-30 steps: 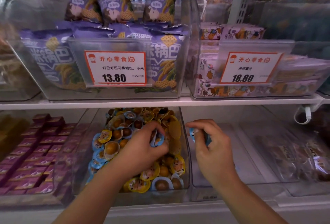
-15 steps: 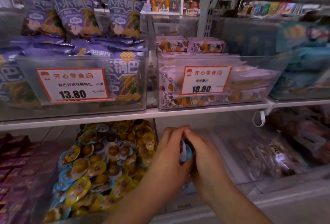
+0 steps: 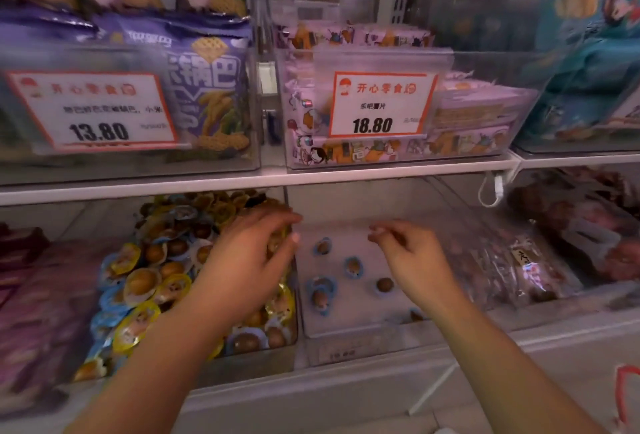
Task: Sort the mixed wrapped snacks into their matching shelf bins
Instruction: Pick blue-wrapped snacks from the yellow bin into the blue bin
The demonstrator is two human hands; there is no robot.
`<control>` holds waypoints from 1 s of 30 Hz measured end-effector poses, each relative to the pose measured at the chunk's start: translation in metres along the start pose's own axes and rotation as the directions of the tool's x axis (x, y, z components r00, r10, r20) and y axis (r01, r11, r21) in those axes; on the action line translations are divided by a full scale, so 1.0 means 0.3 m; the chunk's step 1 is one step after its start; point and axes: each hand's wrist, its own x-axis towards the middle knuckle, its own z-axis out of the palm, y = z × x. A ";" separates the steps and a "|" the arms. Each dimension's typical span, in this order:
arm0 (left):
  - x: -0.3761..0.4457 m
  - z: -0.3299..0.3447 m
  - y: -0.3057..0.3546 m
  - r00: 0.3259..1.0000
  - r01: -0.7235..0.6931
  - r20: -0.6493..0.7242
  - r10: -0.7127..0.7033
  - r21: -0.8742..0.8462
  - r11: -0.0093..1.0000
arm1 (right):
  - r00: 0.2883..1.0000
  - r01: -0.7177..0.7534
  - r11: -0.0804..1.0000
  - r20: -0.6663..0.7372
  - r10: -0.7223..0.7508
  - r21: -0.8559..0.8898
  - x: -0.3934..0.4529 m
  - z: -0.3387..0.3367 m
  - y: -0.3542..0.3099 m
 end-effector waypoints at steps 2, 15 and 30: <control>-0.038 -0.069 -0.077 0.997 0.076 -0.041 -0.072 0.124 0.989 | 0.978 0.207 0.978 0.013 -0.207 -0.020 -0.026 0.046 -0.049; -0.226 -0.231 -0.309 0.981 0.194 -0.039 -0.190 0.265 0.945 | 0.747 0.665 0.475 0.515 -0.420 -0.577 -0.066 0.473 -0.264; -0.158 -0.176 -0.330 0.983 0.185 -0.062 -0.175 0.362 0.914 | 0.870 0.493 0.690 0.310 -0.384 -0.529 -0.004 0.510 -0.291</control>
